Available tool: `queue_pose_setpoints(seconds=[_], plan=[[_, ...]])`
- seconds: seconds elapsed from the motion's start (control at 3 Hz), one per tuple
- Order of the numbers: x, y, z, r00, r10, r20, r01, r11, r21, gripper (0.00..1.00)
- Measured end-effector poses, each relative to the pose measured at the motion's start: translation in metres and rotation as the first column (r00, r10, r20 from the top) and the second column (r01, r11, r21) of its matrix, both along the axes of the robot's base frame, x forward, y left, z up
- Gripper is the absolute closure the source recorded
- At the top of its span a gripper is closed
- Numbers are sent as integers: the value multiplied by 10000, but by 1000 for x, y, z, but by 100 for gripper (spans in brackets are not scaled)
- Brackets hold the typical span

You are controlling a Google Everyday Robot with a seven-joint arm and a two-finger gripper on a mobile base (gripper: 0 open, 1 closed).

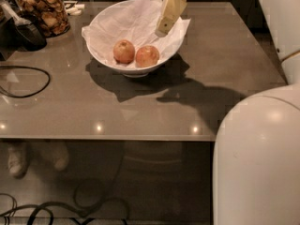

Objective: Pick apple from white bowl

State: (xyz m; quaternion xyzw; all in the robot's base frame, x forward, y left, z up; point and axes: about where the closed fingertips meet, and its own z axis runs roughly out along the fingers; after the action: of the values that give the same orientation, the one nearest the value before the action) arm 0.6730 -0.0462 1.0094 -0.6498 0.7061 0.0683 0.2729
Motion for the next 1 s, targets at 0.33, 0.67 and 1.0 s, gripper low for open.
queue_pose_setpoints(seconds=[0.33,0.67,1.0], plan=[[8,7,-12,9997,16,-246,-16,10000,12,22],[13,11,-21,9990,58,-443,-57,10000,32,16],[15,21,-30,9979,184,-626,-182,9998,27,17]])
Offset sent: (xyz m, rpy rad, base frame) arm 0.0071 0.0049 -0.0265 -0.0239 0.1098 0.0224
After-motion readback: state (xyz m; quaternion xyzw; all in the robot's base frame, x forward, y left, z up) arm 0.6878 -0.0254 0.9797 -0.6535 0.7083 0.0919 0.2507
